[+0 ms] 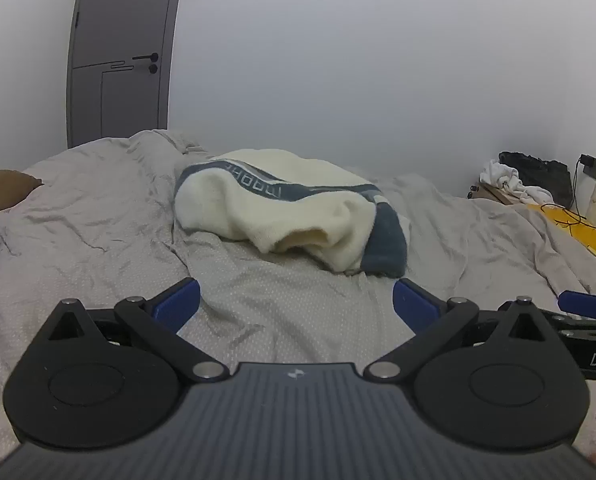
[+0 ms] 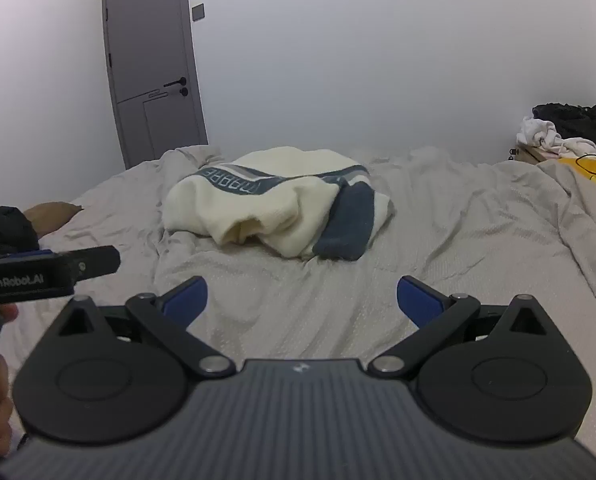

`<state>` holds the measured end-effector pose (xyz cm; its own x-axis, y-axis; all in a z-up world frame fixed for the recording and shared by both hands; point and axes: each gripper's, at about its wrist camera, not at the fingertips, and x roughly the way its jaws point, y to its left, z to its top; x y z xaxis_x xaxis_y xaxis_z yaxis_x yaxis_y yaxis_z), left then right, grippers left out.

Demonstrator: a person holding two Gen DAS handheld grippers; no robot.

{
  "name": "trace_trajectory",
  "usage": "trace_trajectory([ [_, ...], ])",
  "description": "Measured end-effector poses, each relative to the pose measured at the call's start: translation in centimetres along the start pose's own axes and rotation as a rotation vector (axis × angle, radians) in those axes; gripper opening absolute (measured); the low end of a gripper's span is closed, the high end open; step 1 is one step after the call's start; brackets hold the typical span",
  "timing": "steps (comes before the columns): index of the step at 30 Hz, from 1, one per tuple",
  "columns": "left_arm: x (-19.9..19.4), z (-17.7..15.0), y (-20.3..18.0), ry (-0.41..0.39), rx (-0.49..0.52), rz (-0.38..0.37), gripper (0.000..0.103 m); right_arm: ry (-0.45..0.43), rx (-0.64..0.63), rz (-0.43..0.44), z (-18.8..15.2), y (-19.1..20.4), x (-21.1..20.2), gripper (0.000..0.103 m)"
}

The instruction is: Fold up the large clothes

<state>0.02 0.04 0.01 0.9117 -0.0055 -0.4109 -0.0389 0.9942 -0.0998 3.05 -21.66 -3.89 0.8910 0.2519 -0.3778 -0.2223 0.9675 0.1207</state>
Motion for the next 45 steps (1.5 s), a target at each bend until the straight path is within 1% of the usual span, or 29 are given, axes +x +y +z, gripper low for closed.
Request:
trace_trajectory([
  [3,0.1,0.0,-0.1,0.001,0.002,0.003,0.103,0.010,0.007,-0.004,-0.2,0.1,0.5,0.103],
  [4,0.1,0.0,-0.2,0.001,0.005,0.006,0.103,-0.032,0.003,-0.003,-0.1,-0.1,-0.4,0.103],
  [5,0.2,0.0,-0.2,0.001,0.007,0.007,0.103,-0.036,0.007,-0.002,-0.2,-0.4,-0.6,0.103],
  [8,0.4,0.0,-0.6,0.000,0.014,0.015,0.103,-0.001,-0.003,-0.015,0.1,-0.2,0.0,0.103],
  [10,-0.6,0.0,-0.1,-0.014,0.004,-0.003,0.103,0.007,-0.009,-0.024,0.5,-0.1,0.1,0.103],
  [11,0.0,-0.1,0.0,-0.016,0.008,-0.001,0.103,-0.005,-0.008,-0.027,0.0,0.1,0.1,0.103],
  [14,0.0,-0.1,-0.1,-0.021,0.019,0.017,0.103,-0.005,-0.008,-0.027,0.0,0.0,0.0,0.103],
  [18,-0.4,-0.2,0.2,-0.023,0.017,0.016,0.103,-0.002,-0.005,-0.030,-0.1,-0.1,0.0,0.103],
  [25,-0.2,-0.4,-0.2,-0.024,0.047,0.036,0.103,0.002,-0.007,-0.034,-0.1,-0.1,0.1,0.103],
  [29,-0.3,-0.3,-0.1,-0.016,0.044,0.001,0.103,0.002,-0.008,-0.034,-0.1,-0.1,0.1,0.103],
  [32,-0.2,-0.3,-0.2,-0.018,0.050,0.018,0.103,0.004,-0.007,-0.032,-0.1,-0.2,0.0,0.103],
  [45,0.0,-0.4,0.1,-0.009,0.036,0.020,0.103,0.007,-0.013,-0.034,-0.3,0.0,0.1,0.103],
])
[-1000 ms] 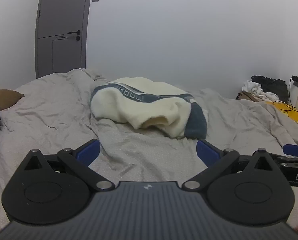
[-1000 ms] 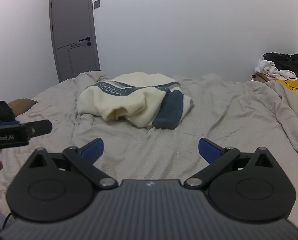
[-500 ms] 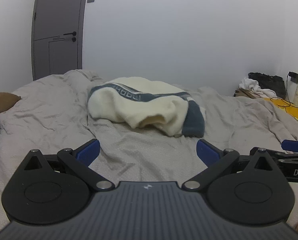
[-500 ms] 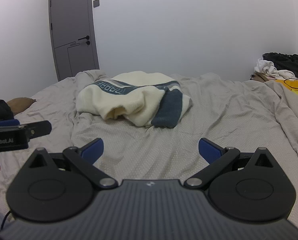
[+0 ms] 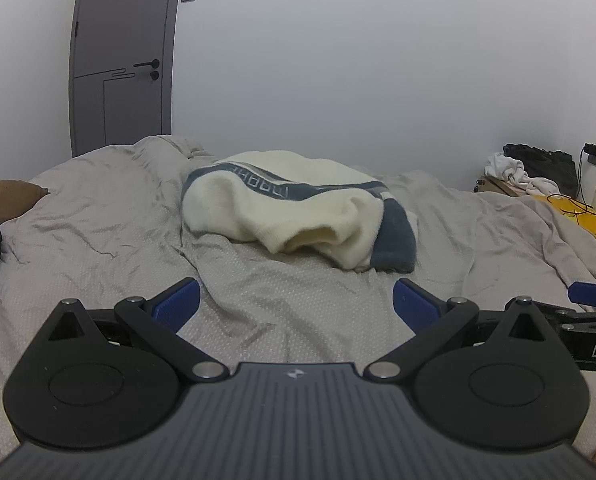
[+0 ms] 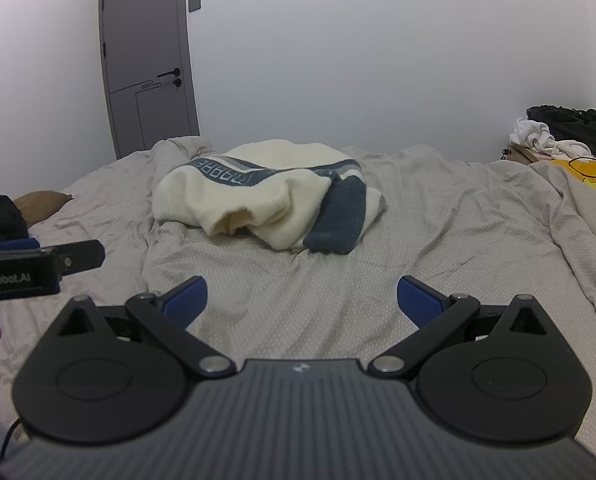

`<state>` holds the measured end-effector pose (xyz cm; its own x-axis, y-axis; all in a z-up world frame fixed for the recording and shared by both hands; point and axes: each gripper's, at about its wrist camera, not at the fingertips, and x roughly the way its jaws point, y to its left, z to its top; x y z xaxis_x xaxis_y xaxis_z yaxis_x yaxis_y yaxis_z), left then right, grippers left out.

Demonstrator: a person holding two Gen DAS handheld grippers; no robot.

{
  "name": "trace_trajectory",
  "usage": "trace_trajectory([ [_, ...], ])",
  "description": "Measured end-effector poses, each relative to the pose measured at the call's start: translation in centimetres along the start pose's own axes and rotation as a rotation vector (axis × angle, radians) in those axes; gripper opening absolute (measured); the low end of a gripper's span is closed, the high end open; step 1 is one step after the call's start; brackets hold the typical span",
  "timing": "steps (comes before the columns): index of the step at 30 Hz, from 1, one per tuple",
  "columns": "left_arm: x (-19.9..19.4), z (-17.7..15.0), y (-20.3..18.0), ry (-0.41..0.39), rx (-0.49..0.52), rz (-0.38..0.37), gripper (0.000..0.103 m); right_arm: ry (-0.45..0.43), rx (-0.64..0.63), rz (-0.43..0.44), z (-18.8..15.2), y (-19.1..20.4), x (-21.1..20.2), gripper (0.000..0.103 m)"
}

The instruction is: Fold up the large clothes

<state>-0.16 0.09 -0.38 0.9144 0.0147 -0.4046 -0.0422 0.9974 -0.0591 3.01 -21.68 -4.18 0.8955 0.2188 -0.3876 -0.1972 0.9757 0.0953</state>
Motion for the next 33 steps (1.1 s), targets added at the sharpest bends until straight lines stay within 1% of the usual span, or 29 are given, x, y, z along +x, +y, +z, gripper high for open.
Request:
trace_trajectory([
  [33,0.0,-0.3,0.3,0.005,-0.005,-0.003,0.103,0.010,-0.008,-0.002,-0.8,0.1,0.0,0.103],
])
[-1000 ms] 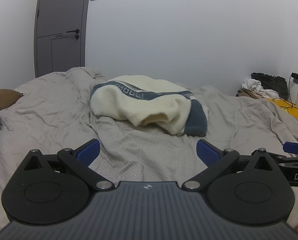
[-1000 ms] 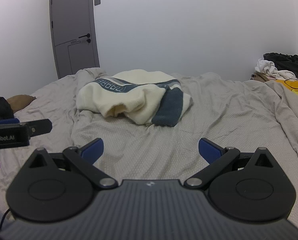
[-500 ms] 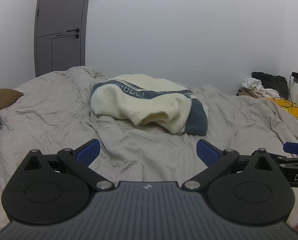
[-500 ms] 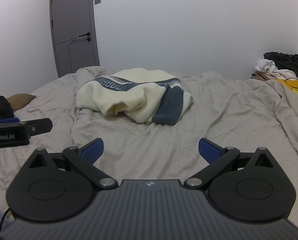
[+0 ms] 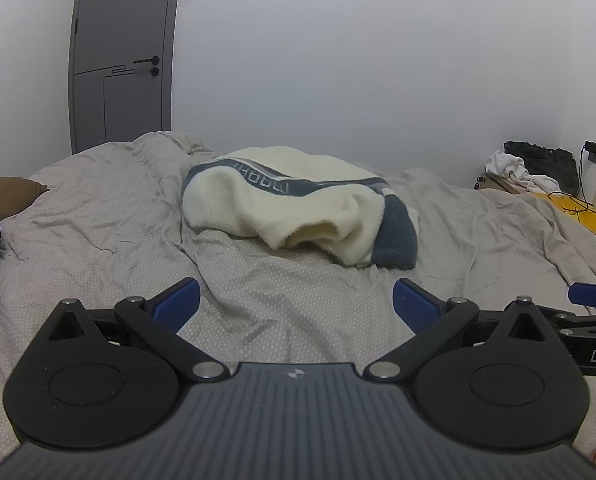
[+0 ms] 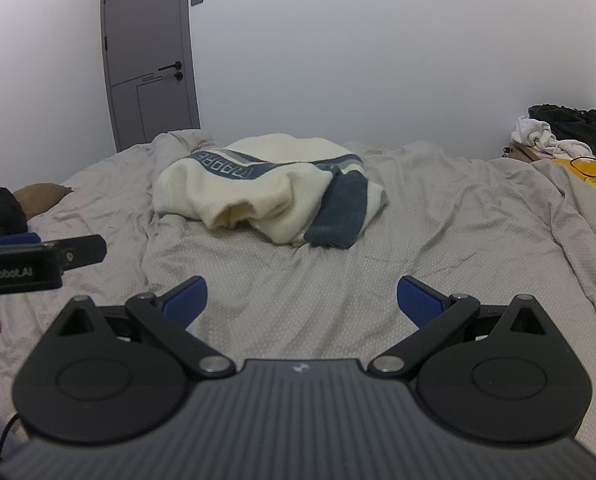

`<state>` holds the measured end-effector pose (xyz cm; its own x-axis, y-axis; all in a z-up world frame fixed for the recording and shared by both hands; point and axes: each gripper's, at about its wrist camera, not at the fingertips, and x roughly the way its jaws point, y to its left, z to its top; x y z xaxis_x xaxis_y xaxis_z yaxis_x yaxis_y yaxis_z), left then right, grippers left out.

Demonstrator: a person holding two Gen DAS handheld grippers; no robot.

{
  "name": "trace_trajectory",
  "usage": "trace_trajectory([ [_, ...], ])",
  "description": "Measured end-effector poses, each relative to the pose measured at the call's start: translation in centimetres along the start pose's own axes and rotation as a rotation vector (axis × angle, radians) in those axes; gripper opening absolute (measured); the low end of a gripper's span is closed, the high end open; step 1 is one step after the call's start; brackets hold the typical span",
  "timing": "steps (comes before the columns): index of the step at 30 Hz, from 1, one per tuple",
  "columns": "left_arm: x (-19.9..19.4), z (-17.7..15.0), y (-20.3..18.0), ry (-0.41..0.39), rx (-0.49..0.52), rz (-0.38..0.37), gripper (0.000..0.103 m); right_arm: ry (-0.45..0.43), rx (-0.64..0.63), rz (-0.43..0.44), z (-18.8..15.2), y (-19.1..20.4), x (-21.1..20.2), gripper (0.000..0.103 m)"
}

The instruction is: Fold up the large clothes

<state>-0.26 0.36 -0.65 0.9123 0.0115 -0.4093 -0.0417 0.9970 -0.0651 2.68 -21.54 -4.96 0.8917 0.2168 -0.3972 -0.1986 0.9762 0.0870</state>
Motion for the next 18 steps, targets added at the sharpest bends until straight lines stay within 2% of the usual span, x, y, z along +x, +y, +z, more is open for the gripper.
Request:
trace_trajectory([
  [18,0.52,-0.44,-0.24,0.001,0.007,0.019,0.103,0.013,-0.016,-0.003,0.22,0.11,-0.06,0.103],
])
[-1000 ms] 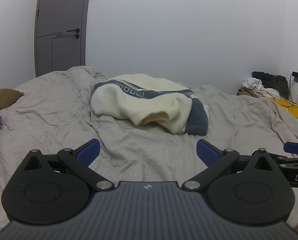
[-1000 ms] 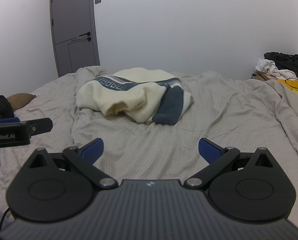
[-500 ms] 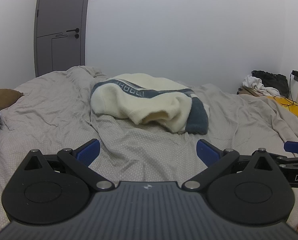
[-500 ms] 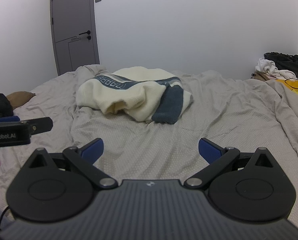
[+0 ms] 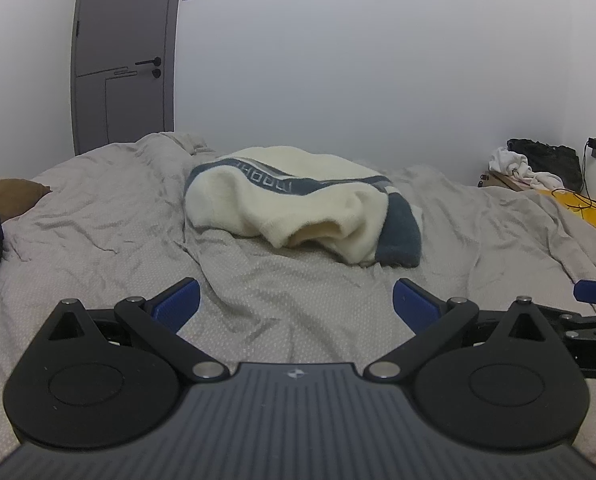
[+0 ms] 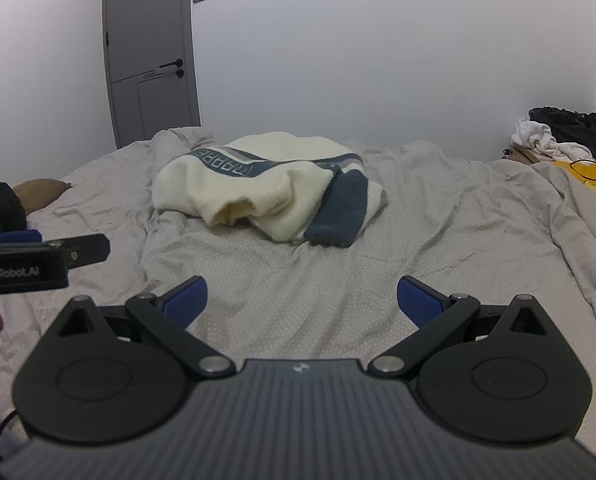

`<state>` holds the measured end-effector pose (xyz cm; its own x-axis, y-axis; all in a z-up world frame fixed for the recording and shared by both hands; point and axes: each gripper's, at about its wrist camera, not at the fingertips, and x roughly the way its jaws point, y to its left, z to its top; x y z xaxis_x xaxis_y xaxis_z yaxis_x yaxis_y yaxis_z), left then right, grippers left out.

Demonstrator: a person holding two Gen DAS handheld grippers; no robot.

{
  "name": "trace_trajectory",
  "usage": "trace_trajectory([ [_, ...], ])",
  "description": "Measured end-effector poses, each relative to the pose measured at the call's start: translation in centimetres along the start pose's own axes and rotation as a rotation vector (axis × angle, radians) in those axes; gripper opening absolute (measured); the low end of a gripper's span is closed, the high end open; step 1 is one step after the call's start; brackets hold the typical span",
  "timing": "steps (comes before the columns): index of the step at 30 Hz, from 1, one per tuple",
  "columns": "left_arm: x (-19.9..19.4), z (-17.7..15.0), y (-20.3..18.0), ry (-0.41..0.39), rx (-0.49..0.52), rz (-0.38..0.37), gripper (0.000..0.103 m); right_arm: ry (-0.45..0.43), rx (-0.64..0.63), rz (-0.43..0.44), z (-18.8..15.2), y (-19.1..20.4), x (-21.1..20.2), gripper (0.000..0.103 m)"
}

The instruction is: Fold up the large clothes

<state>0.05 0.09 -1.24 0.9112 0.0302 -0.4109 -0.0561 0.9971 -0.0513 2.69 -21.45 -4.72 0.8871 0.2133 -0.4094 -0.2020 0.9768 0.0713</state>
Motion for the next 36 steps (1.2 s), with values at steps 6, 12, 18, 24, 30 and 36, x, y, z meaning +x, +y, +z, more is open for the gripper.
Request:
trace_trajectory([
  [6,0.2,-0.2,-0.3,0.011,0.014,0.000,0.103,0.002,-0.005,-0.008,-0.1,0.2,-0.1,0.103],
  [12,0.9,0.0,0.2,0.020,0.006,-0.014,0.103,0.021,-0.013,-0.006,-0.1,0.5,0.5,0.103],
  [18,3.2,0.5,1.0,0.018,-0.010,-0.001,0.103,0.044,0.047,0.045,0.7,0.4,1.9,0.103],
  [24,7.4,2.0,2.7,0.049,-0.046,-0.012,0.103,0.068,0.078,0.070,2.1,0.2,4.7,0.103],
  [30,12.3,3.8,4.9,0.081,-0.082,0.003,0.103,0.069,0.046,0.048,3.4,0.2,8.7,0.101],
  [36,17.1,5.1,6.4,0.093,-0.097,0.002,0.102,0.056,-0.026,0.061,4.4,1.0,13.4,0.092],
])
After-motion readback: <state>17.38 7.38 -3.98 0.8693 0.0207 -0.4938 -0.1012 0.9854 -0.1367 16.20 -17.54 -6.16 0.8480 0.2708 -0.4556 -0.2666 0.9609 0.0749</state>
